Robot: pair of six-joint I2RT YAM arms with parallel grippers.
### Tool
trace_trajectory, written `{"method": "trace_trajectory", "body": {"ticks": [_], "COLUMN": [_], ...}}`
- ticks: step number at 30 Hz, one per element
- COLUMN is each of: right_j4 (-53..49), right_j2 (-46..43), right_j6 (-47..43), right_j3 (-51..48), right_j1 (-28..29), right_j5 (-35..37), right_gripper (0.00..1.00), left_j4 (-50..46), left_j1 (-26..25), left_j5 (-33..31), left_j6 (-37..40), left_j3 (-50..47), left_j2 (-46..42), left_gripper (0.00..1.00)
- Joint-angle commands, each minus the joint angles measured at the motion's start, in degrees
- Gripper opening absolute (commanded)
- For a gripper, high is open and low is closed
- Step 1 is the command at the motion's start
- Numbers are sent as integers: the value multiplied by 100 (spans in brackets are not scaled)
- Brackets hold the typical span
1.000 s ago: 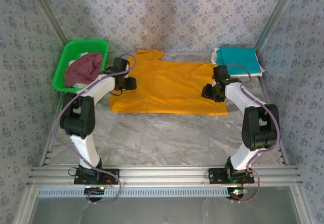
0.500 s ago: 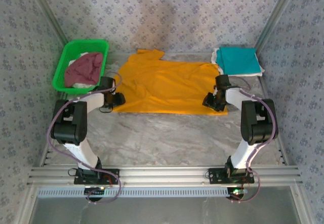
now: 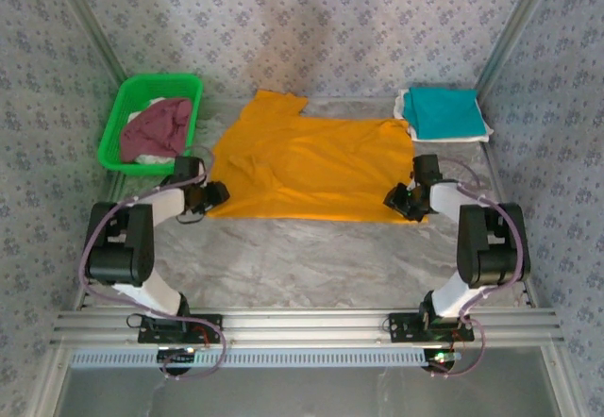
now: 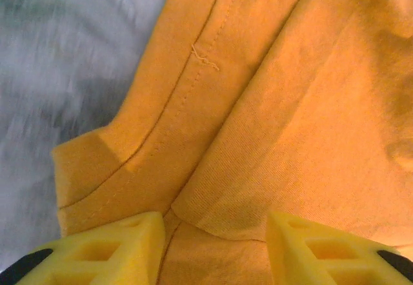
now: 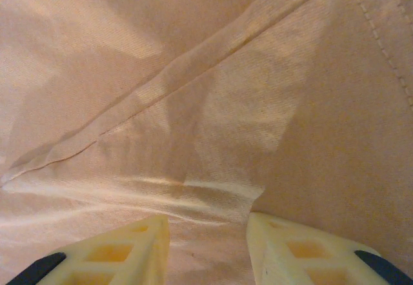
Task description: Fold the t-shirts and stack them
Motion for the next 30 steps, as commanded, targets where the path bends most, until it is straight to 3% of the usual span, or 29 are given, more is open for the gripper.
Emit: {"method": "trace_trajectory", "body": {"ticks": [1, 8, 12, 19, 24, 30], "right_j4": [-587, -708, -694, -416, -334, -299], "right_j2": [-144, -314, -318, -322, -326, -334], "right_j6": [170, -125, -219, -175, -147, -147], "right_j3": [-262, 472, 846, 830, 756, 692], "right_j1": [70, 774, 1111, 1165, 1186, 1173], "right_j5": [252, 1007, 1511, 1727, 1759, 1862], "right_gripper": [40, 46, 49, 52, 52, 52], "left_j4": [-825, -1236, -1686, -2830, -2718, -2719], "left_j1": [-57, -133, -762, -1803, -1928, -1974], "left_j5": [-141, -608, -1148, -1540, -1336, -1332], "left_j6": [-192, 128, 520, 1263, 1274, 1352], "left_j3": [-406, 280, 1374, 3540, 4083, 4627], "left_j2": [-351, -636, -419, 1146, 2004, 2666], "left_gripper": [47, 52, 55, 63, 62, 54]}}
